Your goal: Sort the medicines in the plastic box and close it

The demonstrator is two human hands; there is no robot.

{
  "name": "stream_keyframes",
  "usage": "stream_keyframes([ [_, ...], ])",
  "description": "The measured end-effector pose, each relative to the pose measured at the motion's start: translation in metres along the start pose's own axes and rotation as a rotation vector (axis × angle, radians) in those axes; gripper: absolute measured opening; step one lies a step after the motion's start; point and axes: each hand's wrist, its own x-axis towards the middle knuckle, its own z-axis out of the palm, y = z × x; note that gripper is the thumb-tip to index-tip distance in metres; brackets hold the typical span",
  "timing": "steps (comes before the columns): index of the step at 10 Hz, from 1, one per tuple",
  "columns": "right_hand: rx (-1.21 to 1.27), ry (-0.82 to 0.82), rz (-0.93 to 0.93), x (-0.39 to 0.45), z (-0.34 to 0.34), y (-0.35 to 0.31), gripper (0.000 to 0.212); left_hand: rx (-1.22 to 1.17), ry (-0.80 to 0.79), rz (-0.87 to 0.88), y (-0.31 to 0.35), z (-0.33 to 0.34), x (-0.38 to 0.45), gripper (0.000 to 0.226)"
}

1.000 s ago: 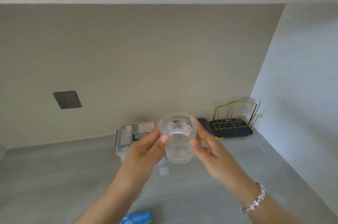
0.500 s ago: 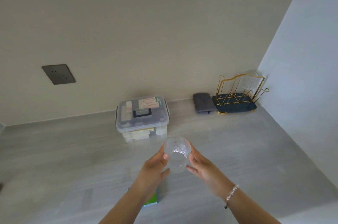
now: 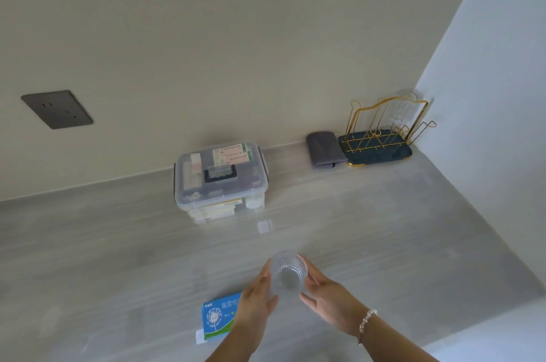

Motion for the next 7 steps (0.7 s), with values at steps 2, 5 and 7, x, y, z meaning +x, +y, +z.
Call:
stream_keyframes([
  [2,0.020,-0.072,0.067,-0.004,-0.001,-0.003,0.071,-0.040,0.028,-0.028,-0.008,-0.001,0.004,0.025],
  [5,-0.144,-0.089,0.066,0.001,-0.014,-0.004,0.052,0.038,0.056,-0.048,0.006,0.002,0.001,0.022],
  [7,-0.330,0.025,0.045,-0.002,-0.018,-0.024,0.037,0.216,0.060,0.032,0.024,0.002,-0.003,0.022],
])
